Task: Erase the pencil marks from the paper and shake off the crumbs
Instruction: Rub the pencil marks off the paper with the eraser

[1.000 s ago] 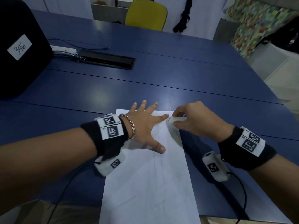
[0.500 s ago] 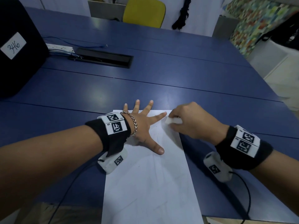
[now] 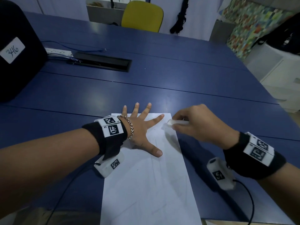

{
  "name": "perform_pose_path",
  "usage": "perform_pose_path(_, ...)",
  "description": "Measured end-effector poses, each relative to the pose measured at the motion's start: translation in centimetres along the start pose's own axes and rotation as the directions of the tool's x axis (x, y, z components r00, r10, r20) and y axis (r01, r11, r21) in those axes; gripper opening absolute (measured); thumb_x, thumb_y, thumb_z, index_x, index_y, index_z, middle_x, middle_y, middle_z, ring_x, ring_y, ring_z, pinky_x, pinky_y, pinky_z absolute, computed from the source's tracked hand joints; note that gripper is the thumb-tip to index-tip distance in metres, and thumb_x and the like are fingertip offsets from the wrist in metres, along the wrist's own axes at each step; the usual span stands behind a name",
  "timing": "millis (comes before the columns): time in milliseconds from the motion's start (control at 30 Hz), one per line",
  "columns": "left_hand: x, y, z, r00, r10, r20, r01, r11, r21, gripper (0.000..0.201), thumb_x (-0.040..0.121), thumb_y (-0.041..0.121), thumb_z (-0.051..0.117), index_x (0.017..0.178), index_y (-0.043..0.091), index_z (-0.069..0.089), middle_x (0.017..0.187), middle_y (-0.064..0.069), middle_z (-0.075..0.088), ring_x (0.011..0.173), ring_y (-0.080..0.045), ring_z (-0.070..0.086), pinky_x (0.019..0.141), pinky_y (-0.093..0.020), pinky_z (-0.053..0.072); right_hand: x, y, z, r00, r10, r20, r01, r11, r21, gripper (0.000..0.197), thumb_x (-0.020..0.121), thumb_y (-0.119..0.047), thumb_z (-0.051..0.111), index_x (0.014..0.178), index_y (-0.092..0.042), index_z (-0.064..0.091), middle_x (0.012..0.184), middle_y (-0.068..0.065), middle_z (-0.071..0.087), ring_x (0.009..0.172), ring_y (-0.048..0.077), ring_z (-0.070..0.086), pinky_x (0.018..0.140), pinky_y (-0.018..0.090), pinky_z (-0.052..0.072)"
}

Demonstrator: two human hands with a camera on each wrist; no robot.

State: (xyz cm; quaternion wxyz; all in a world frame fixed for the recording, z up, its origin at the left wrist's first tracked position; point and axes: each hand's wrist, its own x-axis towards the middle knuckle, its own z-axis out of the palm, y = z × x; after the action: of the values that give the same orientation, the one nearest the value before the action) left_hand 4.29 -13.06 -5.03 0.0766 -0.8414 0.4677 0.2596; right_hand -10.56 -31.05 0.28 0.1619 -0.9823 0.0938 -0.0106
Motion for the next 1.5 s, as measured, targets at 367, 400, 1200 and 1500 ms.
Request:
perform_pose_path(367,-7.6,-3.4,0.6,0.999,0.035,0.004,-0.035,0.999,-0.006,0.144,0.063,0.099,0.056,0.163,0.033,-0.024,0.169,-0.001,-0.033,0.156,-0.031,-0.030,0.128,-0.055,-0.011,-3.5,-2.6,0.1,0.992,-0.114,0.049,0.108,0.988,0.111,0.013,0.094,-0.042,0.071,0.105,-0.035,0.076,0.093,-0.026,0.069,0.091,-0.002,0.064,0.073,0.014,0.047)
perform_pose_path(400,-7.7,-3.1,1.1,0.999,0.038,0.023,-0.037,0.999,-0.019,0.143,0.064,0.097,0.058,0.163,0.033,-0.023,0.171,-0.001,-0.030,0.158,-0.031,-0.025,0.129,-0.053,-0.009,-2.9,-3.0,0.5,0.984,-0.160,0.083,0.155,0.986,0.069,0.017,0.094,-0.041,0.070,0.109,-0.034,0.076,0.098,-0.025,0.070,0.093,-0.001,0.062,0.076,0.014,0.046)
perform_pose_path(1200,-5.9,-3.3,3.8,0.999,0.037,0.014,-0.038,0.995,0.093,0.160,0.040,0.108,0.057,0.150,0.045,-0.041,0.160,0.012,-0.049,0.151,-0.035,-0.039,0.125,-0.062,-0.013,2.6,-4.3,2.1,0.891,-0.290,0.350,0.306,0.952,0.009,0.025,0.085,-0.039,0.076,0.109,-0.035,0.078,0.101,-0.020,0.074,0.089,0.001,0.063,0.077,0.012,0.046)
perform_pose_path(1500,-5.7,-3.4,4.0,0.999,0.036,-0.006,-0.035,0.995,0.088,0.163,0.035,0.109,0.055,0.151,0.045,-0.040,0.162,0.012,-0.046,0.153,-0.037,-0.035,0.125,-0.064,-0.011,2.2,-4.7,2.0,0.892,-0.296,0.342,0.318,0.948,-0.009,0.030,0.081,-0.034,0.073,0.111,-0.033,0.078,0.104,-0.016,0.074,0.091,0.005,0.065,0.079,0.022,0.053)
